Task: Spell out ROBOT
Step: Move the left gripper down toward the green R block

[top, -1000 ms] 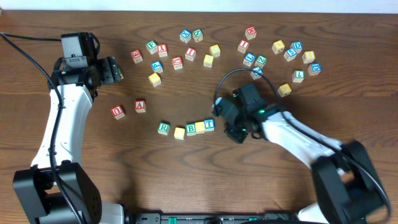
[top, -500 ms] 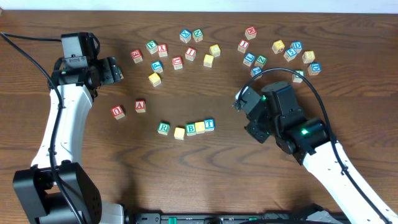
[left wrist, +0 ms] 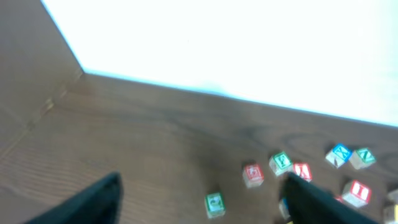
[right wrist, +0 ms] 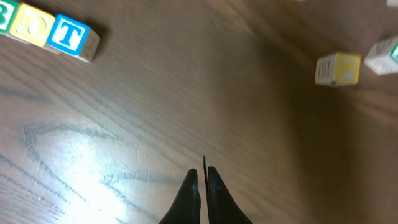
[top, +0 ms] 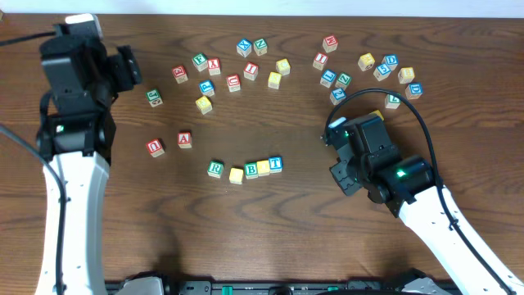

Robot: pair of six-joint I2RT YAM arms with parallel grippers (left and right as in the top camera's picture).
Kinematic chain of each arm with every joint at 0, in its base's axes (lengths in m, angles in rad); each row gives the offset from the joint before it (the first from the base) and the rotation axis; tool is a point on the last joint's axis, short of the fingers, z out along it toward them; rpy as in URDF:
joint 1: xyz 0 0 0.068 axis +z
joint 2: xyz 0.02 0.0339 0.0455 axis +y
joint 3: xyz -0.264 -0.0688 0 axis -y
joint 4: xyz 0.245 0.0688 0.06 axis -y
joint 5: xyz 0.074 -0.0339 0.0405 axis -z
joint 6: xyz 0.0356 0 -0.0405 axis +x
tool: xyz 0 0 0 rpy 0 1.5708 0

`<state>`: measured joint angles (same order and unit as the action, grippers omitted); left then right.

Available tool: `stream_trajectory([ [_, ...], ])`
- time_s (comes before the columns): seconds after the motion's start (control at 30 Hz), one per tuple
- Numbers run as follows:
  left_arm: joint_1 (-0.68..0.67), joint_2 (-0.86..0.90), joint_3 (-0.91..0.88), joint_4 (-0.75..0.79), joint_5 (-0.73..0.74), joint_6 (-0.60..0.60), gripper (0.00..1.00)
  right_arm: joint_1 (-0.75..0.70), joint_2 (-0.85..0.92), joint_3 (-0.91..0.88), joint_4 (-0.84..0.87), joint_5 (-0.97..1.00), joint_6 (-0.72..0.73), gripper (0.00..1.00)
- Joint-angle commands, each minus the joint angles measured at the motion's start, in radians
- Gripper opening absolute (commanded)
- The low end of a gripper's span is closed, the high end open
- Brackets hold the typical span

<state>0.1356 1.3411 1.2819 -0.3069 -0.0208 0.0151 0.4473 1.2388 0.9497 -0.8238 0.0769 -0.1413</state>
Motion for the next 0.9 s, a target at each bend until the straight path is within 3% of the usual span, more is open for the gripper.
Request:
stream_trajectory([
  [0.0,0.003,-0.009,-0.003,0.013,0.021,0.018,0.70,-0.001,-0.003,0.000,-0.023,0.019,0.051,0.02],
  [0.1,0.003,-0.010,-0.003,-0.035,0.021,0.017,0.70,-0.001,-0.002,-0.002,-0.030,0.019,0.051,0.10],
  [0.27,0.003,-0.025,-0.003,-0.116,0.020,-0.011,0.70,-0.001,-0.002,-0.002,-0.026,0.019,0.050,0.47],
  [0.3,0.003,-0.032,-0.003,-0.119,0.020,-0.018,0.70,-0.001,-0.002,-0.002,-0.026,0.019,0.050,0.62],
  [0.37,0.003,-0.057,-0.003,-0.129,0.020,-0.021,0.70,-0.001,-0.002,-0.002,-0.026,0.019,0.046,0.82],
  [0.4,0.003,-0.087,-0.004,-0.148,0.011,-0.023,0.70,-0.001,-0.002,-0.002,-0.026,0.020,0.046,0.99],
  [0.87,0.002,-0.322,-0.330,-0.089,-0.058,-0.164,0.75,-0.001,-0.002,-0.002,-0.017,0.019,0.060,0.99],
])
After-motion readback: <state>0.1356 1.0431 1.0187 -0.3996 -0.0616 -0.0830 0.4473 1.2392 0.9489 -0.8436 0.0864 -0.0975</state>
